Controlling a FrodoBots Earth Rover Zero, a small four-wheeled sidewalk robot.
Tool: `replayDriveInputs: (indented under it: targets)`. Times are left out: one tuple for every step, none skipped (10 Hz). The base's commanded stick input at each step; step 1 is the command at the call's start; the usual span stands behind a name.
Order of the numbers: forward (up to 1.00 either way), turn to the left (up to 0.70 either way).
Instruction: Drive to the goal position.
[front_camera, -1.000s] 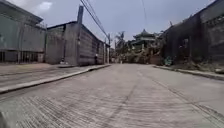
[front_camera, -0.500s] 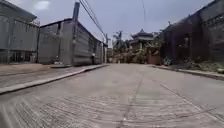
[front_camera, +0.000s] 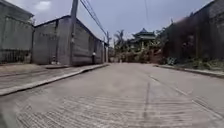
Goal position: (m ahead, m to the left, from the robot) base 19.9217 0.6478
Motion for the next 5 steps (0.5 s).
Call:
replayDriveInputs:
  targets:
    - [1.0,0.0]
    - [1.0,0.0]
    - [1.0,0.0]
    - [1.0,0.0]
    - [1.0,0.0]
